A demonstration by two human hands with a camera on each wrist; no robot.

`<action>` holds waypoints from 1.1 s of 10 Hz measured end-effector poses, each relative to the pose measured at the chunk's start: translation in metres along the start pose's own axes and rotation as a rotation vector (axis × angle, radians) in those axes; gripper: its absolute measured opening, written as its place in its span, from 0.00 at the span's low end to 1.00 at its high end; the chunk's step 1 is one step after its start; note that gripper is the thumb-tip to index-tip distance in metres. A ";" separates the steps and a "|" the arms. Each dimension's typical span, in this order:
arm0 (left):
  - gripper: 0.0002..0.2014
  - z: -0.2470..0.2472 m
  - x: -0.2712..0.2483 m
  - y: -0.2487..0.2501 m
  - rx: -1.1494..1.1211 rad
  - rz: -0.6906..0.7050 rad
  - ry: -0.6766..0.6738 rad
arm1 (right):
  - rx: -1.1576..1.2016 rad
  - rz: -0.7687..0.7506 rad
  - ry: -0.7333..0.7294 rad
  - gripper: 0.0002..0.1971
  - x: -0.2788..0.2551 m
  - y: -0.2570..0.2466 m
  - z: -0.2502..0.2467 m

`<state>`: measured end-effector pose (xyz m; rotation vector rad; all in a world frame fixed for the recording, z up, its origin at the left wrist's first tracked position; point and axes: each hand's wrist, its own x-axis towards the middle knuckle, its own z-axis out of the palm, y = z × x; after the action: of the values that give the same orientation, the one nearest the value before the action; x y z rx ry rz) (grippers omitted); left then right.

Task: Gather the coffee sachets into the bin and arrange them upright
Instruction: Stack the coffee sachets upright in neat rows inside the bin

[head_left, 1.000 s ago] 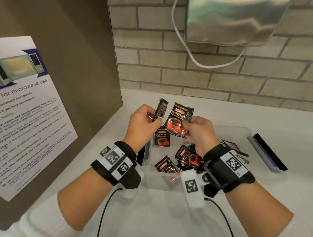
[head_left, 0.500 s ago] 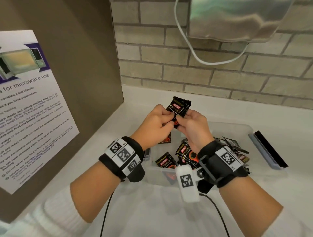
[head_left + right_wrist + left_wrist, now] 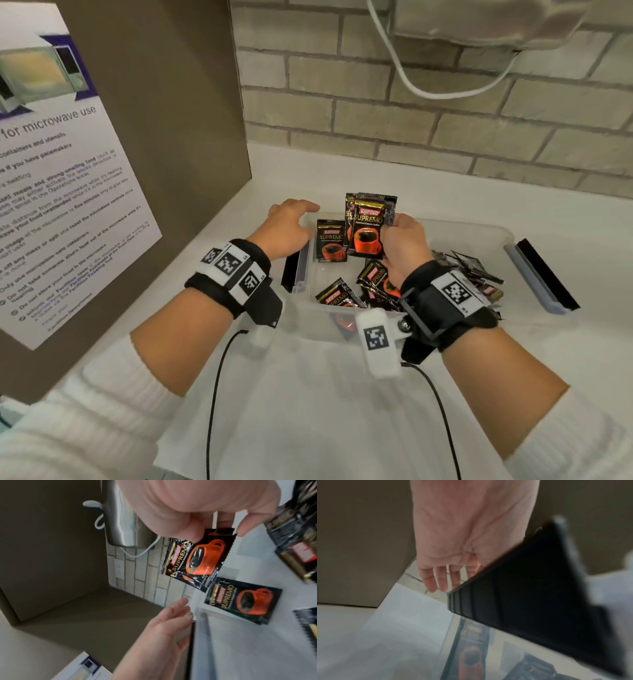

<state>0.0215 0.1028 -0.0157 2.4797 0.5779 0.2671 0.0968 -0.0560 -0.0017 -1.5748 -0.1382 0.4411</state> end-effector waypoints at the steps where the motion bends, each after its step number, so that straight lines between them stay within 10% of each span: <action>1: 0.23 -0.007 0.003 -0.002 -0.013 0.131 -0.108 | 0.002 0.081 -0.016 0.14 0.004 0.015 0.005; 3: 0.32 -0.019 0.024 0.010 0.103 0.165 -0.241 | -0.087 0.067 0.019 0.11 0.010 0.012 0.032; 8: 0.10 -0.011 0.041 0.023 0.470 0.212 -0.190 | -0.975 0.020 -0.077 0.16 0.016 0.010 0.035; 9: 0.17 -0.005 0.041 0.028 0.557 0.192 -0.220 | -0.927 -0.031 -0.153 0.15 0.012 0.013 0.033; 11: 0.14 -0.004 0.042 0.029 0.534 0.229 -0.151 | -0.100 0.204 -0.164 0.20 0.031 0.024 0.037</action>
<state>0.0677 0.1028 0.0066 3.0548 0.3293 0.0057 0.1072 -0.0116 -0.0312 -1.6572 -0.1276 0.7333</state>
